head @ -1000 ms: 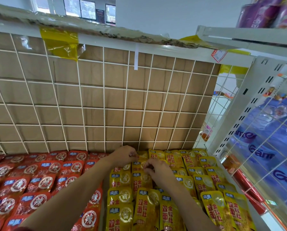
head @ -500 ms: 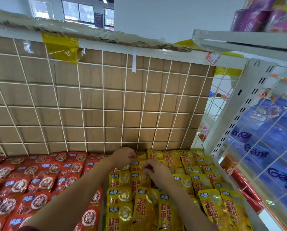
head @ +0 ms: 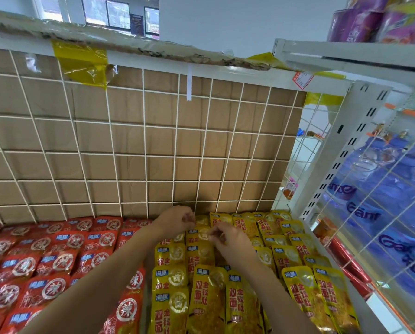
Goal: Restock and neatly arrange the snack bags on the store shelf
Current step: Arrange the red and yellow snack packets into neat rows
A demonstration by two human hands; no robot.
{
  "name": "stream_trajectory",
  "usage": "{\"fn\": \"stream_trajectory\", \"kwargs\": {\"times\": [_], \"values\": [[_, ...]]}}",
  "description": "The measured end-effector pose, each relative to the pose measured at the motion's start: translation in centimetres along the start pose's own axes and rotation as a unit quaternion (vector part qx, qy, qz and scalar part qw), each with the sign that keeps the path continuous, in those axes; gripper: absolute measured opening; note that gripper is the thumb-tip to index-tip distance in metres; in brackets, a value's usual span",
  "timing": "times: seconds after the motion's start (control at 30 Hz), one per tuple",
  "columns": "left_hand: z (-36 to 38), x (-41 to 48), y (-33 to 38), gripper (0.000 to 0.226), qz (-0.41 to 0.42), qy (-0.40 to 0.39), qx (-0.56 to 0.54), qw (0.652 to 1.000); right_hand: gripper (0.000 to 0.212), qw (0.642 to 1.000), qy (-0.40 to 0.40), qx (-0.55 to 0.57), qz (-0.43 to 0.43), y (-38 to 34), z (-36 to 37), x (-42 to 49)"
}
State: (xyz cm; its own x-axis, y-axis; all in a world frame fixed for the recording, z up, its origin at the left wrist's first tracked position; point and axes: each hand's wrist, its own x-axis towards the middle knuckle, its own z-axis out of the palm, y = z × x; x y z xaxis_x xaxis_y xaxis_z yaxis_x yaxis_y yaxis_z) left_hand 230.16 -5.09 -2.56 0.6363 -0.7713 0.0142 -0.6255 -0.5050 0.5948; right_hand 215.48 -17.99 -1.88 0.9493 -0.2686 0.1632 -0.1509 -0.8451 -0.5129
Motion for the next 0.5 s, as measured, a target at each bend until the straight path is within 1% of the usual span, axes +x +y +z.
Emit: {"fn": "stream_trajectory", "kwargs": {"times": [0.07, 0.13, 0.23, 0.3, 0.4, 0.5], "values": [[-0.2, -0.8, 0.6, 0.01, 0.008, 0.006, 0.001, 1.0, 0.013, 1.0, 0.01, -0.025, 0.007, 0.5, -1.1, -1.1], [-0.2, -2.1, 1.6, 0.009, 0.031, -0.017, 0.017, 0.999, 0.015, 0.998, 0.004, -0.055, 0.015, 1.2, -2.1, -2.4], [0.6, -4.3, 3.1, 0.019, 0.072, -0.095, 0.036, 0.992, 0.018, 0.996, -0.016, -0.087, 0.029, 2.0, -3.2, -4.4], [1.4, -5.3, 3.7, 0.026, 0.094, -0.128, 0.055, 0.986, 0.021, 0.993, -0.041, -0.101, 0.042, 2.2, -3.6, -5.6], [2.3, -5.8, 4.0, 0.031, 0.099, -0.128, 0.102, 0.982, 0.03, 0.987, -0.079, -0.132, 0.04, 2.2, -3.9, -6.8], [2.5, -5.8, 4.1, 0.022, 0.101, -0.119, 0.092, 0.983, 0.041, 0.982, -0.116, -0.144, 0.036, 2.3, -3.9, -7.2]]}}
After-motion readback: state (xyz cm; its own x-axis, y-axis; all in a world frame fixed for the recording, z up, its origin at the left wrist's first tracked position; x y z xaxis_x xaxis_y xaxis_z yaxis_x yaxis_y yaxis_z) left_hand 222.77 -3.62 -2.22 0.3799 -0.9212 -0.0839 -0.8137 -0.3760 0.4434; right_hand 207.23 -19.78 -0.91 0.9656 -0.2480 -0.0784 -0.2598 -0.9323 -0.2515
